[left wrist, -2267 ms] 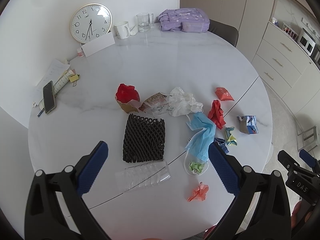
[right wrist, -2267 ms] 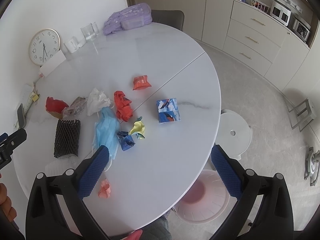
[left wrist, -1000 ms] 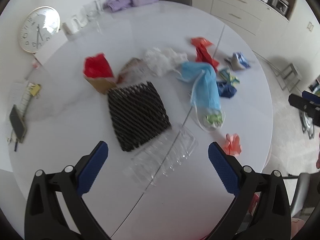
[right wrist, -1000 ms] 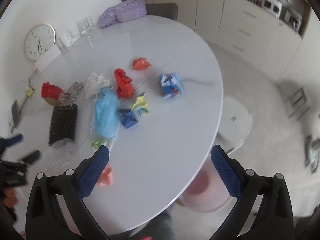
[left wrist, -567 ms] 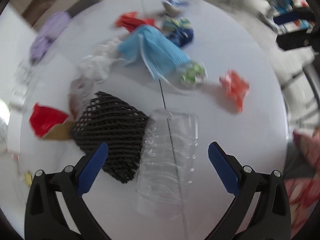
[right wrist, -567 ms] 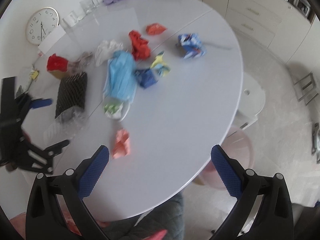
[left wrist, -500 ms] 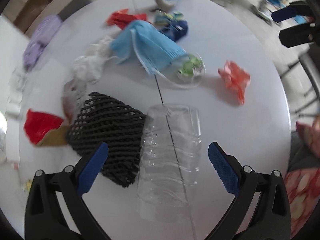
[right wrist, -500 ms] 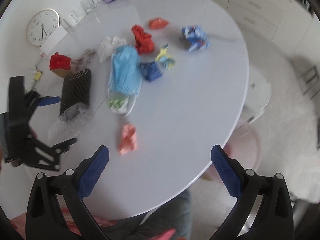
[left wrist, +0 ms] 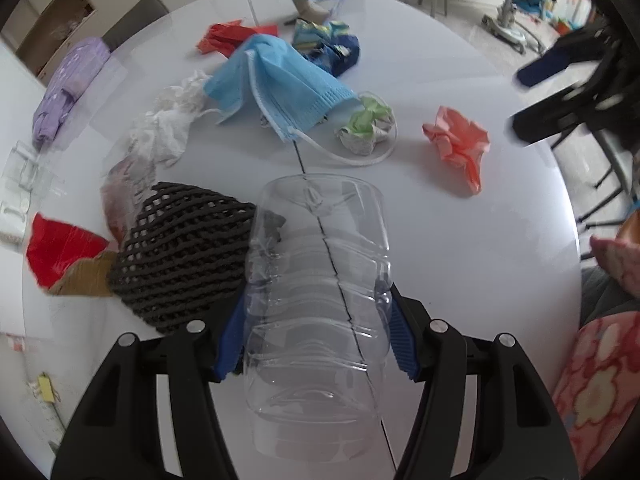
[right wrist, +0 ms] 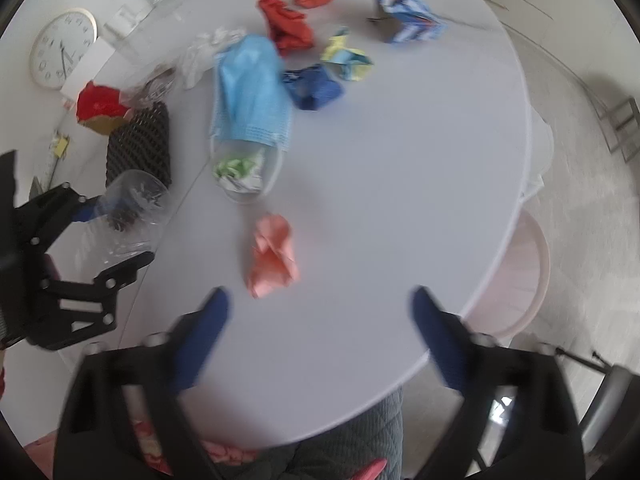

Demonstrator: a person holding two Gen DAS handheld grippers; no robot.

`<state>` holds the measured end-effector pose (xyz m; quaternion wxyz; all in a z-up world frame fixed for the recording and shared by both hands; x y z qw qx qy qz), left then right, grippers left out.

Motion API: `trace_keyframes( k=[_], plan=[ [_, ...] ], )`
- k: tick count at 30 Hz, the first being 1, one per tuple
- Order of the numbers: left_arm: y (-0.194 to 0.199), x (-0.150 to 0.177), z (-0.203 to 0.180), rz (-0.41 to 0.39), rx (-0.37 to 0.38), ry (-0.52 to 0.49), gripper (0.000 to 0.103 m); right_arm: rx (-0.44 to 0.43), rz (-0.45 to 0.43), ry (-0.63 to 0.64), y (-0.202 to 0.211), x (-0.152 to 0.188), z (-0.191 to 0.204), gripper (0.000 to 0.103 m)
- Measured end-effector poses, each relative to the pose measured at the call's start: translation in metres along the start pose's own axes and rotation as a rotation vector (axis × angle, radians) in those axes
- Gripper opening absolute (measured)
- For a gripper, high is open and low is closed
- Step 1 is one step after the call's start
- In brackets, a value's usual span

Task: Collect trash
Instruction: 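Grasp the clear plastic bottle with the left gripper while the right gripper grasps the orange wrapper, then carry the bottle and orange wrapper to the wastebasket and release both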

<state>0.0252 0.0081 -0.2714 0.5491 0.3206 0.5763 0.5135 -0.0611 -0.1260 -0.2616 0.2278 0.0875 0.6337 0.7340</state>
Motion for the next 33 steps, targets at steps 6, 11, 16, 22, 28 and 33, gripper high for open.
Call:
trace_keyframes(
  k=[6, 11, 16, 22, 28, 33],
  plan=[
    [0.034, 0.011, 0.017, -0.050, -0.006, 0.158, 0.059, -0.016, 0.060, 0.006, -0.029, -0.009, 0.017, 0.040],
    [0.055, 0.027, 0.024, -0.067, -0.039, 0.290, 0.059, -0.080, 0.084, -0.034, -0.034, -0.010, 0.020, 0.025],
    [0.062, 0.027, 0.007, -0.061, -0.018, 0.350, 0.059, -0.156, 0.066, -0.067, -0.013, -0.007, 0.011, 0.024],
    [0.075, -0.021, -0.032, -0.126, 0.009, 0.289, 0.059, -0.025, -0.041, -0.123, 0.044, 0.004, -0.075, 0.025],
    [0.073, -0.084, -0.086, -0.148, 0.052, 0.194, 0.059, 0.075, -0.029, -0.180, 0.037, 0.020, -0.184, 0.034],
    [0.064, -0.146, -0.144, -0.124, 0.094, 0.129, 0.059, 0.126, 0.029, -0.144, 0.006, 0.026, -0.238, 0.075]
  ],
)
Point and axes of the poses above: each gripper's, at about its wrist camera, not at the fingertips, and y roughly against the way its jaws point, z to its left, x to its underside, the point moved 10 cm from there along -y, roughly the way its jaws point, and after that the axes turned 1 degree about z, right-handed, at the moved point
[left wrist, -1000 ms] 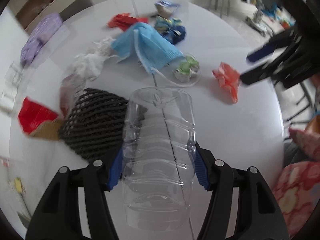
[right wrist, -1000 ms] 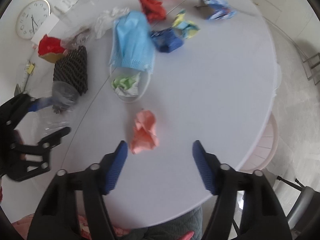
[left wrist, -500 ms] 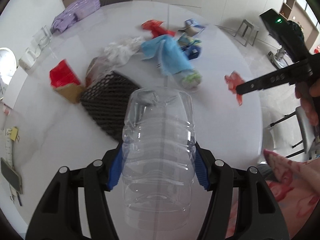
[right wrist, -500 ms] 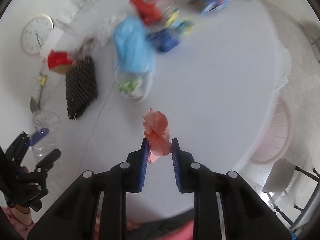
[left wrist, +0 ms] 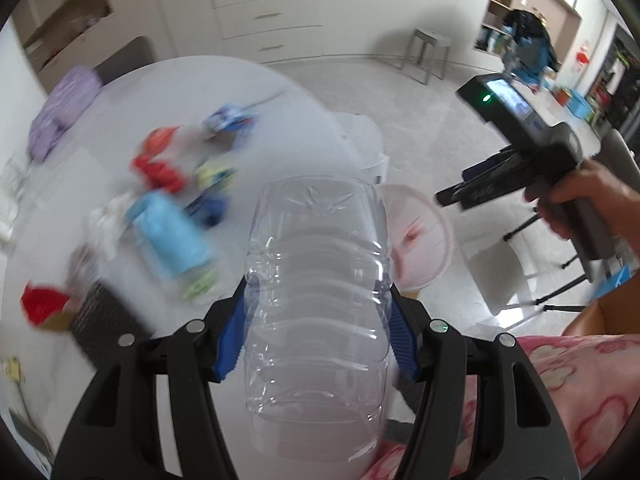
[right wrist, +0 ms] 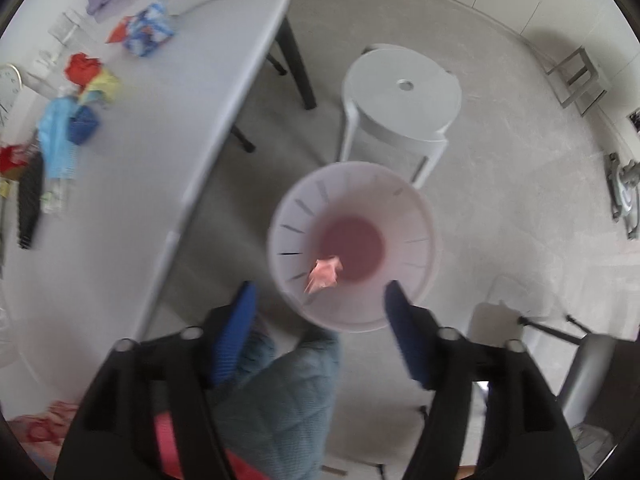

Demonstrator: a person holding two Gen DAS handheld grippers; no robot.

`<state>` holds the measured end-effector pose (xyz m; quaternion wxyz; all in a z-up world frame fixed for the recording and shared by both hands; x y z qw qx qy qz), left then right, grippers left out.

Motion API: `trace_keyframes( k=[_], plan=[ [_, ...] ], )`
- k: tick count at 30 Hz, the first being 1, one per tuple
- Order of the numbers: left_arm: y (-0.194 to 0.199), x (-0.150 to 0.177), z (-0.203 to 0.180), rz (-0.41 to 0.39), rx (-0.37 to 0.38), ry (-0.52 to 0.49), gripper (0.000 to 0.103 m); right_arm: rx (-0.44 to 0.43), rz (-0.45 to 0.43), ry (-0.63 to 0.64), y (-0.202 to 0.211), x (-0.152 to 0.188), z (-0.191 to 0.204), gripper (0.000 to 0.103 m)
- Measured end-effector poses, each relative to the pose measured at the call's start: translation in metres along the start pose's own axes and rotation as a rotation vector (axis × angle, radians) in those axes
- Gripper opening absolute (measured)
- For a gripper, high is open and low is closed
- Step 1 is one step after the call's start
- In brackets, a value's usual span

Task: Collect trash
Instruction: 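Carry the bottle and orange wrapper to the wastebasket and release both, then return to the table and grasp the black foam mesh with the left gripper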

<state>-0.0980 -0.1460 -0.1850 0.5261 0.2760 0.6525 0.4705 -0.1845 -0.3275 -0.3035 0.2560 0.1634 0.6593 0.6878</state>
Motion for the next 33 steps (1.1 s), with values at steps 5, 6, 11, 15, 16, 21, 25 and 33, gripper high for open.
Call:
trace_keyframes(
  k=[5, 6, 11, 15, 16, 21, 25, 33],
  plan=[
    [-0.030, -0.049, -0.064, 0.022, 0.055, -0.050, 0.059, -0.044, -0.071, -0.033, 0.024, -0.004, -0.052, 0.088],
    [-0.038, -0.060, -0.079, 0.024, 0.067, -0.067, 0.059, -0.048, -0.075, -0.040, 0.027, -0.005, -0.060, 0.088],
    [-0.076, -0.095, -0.126, 0.050, 0.086, -0.101, 0.059, -0.076, -0.117, -0.091, 0.050, -0.014, -0.107, 0.090],
    [-0.106, -0.104, -0.133, 0.106, 0.031, -0.062, 0.080, -0.080, -0.131, -0.098, 0.057, -0.017, -0.130, 0.090],
    [-0.107, -0.108, -0.131, 0.105, 0.009, -0.051, 0.080, -0.083, -0.134, -0.100, 0.057, -0.018, -0.134, 0.090],
    [-0.074, -0.123, -0.091, 0.055, -0.097, 0.088, 0.089, -0.115, -0.160, -0.116, 0.066, -0.024, -0.145, 0.090],
    [-0.024, -0.118, -0.041, -0.026, -0.196, 0.219, 0.095, -0.156, -0.189, -0.091, 0.083, -0.033, -0.132, 0.091],
    [0.031, -0.052, 0.043, -0.042, -0.333, 0.523, 0.095, -0.197, -0.241, 0.099, 0.105, -0.061, -0.056, 0.099]
  ],
)
Point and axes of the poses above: each gripper's, at about its wrist camera, not at the fingertips, and y roughly against the way its jaws point, z to its left, x to its underside, the point moved 10 cm from there along -y, roughly the way its jaws point, and after that the axes turned 1 degree about z, right-handed, at the moved point
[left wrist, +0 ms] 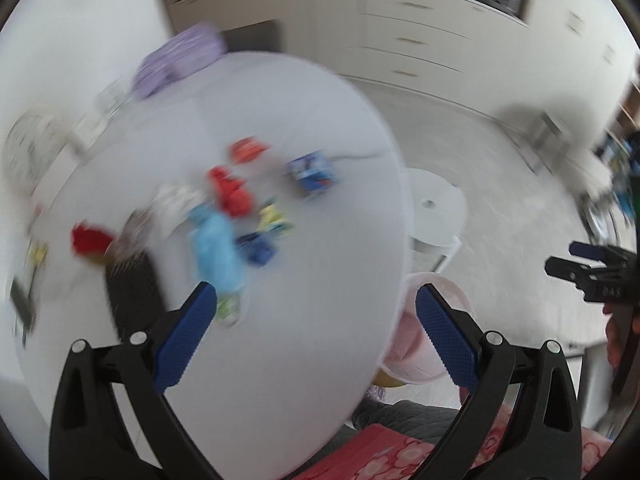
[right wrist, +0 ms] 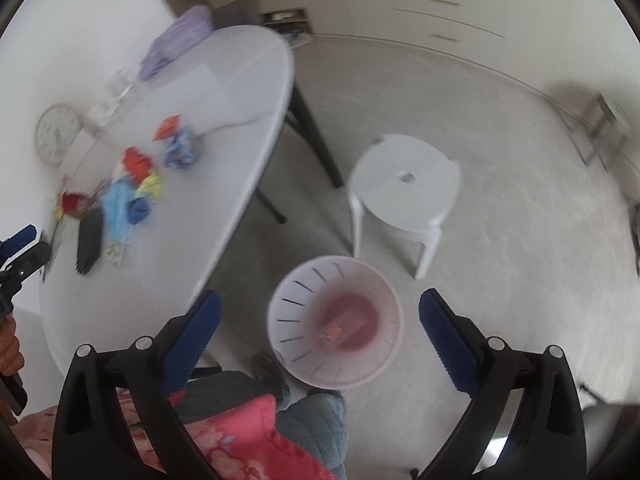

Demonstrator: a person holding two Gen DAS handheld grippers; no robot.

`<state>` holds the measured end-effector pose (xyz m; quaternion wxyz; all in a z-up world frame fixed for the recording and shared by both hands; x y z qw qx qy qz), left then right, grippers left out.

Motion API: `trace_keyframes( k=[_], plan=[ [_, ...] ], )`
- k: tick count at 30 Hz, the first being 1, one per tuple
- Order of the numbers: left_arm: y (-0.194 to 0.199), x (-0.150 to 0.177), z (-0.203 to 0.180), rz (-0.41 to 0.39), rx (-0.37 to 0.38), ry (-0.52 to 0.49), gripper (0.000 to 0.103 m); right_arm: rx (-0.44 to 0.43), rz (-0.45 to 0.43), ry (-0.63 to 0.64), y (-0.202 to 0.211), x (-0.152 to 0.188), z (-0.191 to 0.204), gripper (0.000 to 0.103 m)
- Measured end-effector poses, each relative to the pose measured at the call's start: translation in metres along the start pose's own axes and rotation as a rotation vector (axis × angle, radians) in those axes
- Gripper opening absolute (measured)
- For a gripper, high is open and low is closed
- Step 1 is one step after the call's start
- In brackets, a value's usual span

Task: Collect trash
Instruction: 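Return to the table and grasp the black foam mesh with the left gripper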

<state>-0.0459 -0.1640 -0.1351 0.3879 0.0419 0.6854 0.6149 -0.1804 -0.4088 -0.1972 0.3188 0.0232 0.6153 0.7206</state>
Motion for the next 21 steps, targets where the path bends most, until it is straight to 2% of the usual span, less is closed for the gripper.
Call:
trace_keyframes(
  k=[7, 16, 21],
  plan=[
    [0.002, 0.023, 0.080, 0.019, -0.089, 0.157, 0.095, -0.061, 0.039, 0.148, -0.019, -0.008, 0.083, 0.099],
    [0.009, 0.041, 0.137, 0.020, -0.129, 0.241, 0.095, -0.077, 0.056, 0.266, -0.031, -0.009, 0.156, 0.099],
    [0.007, 0.050, 0.165, 0.023, -0.146, 0.279, 0.095, -0.085, 0.062, 0.295, -0.035, -0.011, 0.182, 0.099]
  ],
)
Point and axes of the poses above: each gripper's, at about its wrist camera, not at the fingertips, and y roughly against the way its jaws point, z to its left, x to its underside, the point moved 10 cm from there along -y, roughly the way its jaws point, and after that the axes turned 1 degree about z, right-handed, at the moved point
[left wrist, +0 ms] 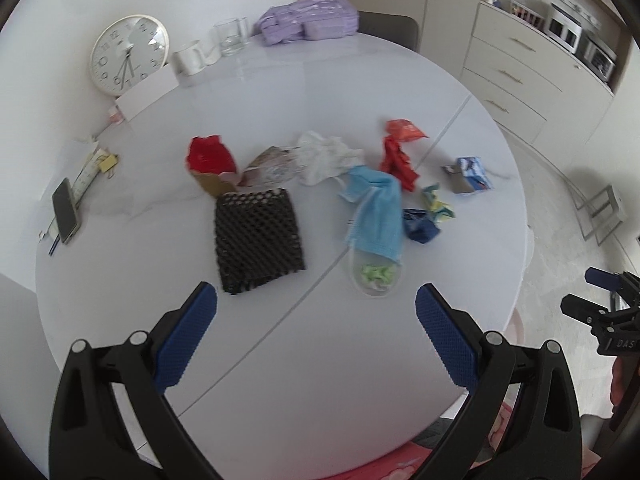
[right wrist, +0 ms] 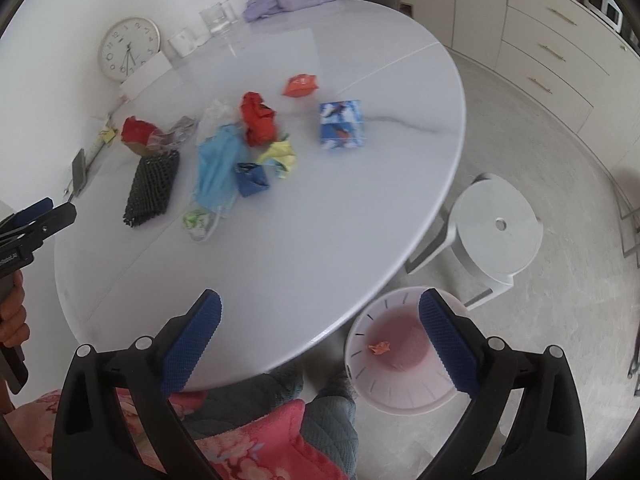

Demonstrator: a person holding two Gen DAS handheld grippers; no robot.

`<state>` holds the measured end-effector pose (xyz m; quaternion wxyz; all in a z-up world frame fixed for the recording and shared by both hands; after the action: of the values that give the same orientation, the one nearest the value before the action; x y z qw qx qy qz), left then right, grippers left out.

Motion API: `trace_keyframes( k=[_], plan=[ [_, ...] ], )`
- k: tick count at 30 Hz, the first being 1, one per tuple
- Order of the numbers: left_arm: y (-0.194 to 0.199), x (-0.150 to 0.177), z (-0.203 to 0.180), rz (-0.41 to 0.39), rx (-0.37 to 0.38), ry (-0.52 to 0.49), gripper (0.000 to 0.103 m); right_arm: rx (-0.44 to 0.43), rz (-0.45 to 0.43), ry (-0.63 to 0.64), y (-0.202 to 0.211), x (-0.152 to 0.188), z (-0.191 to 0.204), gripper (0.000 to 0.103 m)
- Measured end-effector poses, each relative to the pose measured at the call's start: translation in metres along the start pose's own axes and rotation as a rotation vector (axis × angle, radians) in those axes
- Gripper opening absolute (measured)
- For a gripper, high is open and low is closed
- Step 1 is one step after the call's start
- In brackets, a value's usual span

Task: Collect trash
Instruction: 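Return to the table and grasp the black foam mesh with the left gripper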

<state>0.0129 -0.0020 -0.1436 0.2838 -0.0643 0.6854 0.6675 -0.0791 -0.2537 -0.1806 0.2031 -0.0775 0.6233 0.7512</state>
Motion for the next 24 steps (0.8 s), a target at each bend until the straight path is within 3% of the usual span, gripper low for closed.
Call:
trace_keyframes(
  k=[3, 9, 15, 24],
  plan=[
    [-0.014, 0.000, 0.022, 0.015, -0.001, 0.032, 0.095, -0.005, 0.003, 0.000, -0.004, -0.006, 0.011, 0.099],
    [-0.084, -0.009, 0.077, 0.092, -0.026, 0.125, 0.095, -0.017, 0.012, 0.005, -0.014, -0.020, 0.042, 0.099],
    [-0.142, -0.020, 0.100, 0.121, -0.032, 0.087, 0.095, -0.007, 0.034, 0.016, -0.022, -0.025, 0.068, 0.099],
    [-0.188, -0.017, 0.114, 0.185, 0.074, 0.172, 0.089, 0.015, 0.097, 0.051, -0.042, -0.033, 0.097, 0.099]
  ],
)
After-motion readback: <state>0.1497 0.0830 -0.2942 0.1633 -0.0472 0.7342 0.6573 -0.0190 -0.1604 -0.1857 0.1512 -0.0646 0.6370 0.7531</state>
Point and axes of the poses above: each gripper's, at about its wrist camera, not at the fingertips, and y roughly against the way its jaws point, z to its left, x to its underside, the point moved 10 cm from there along -y, roughly the way its jaws point, and after that the axes turned 1 degree about z, right-handed, at the moved point
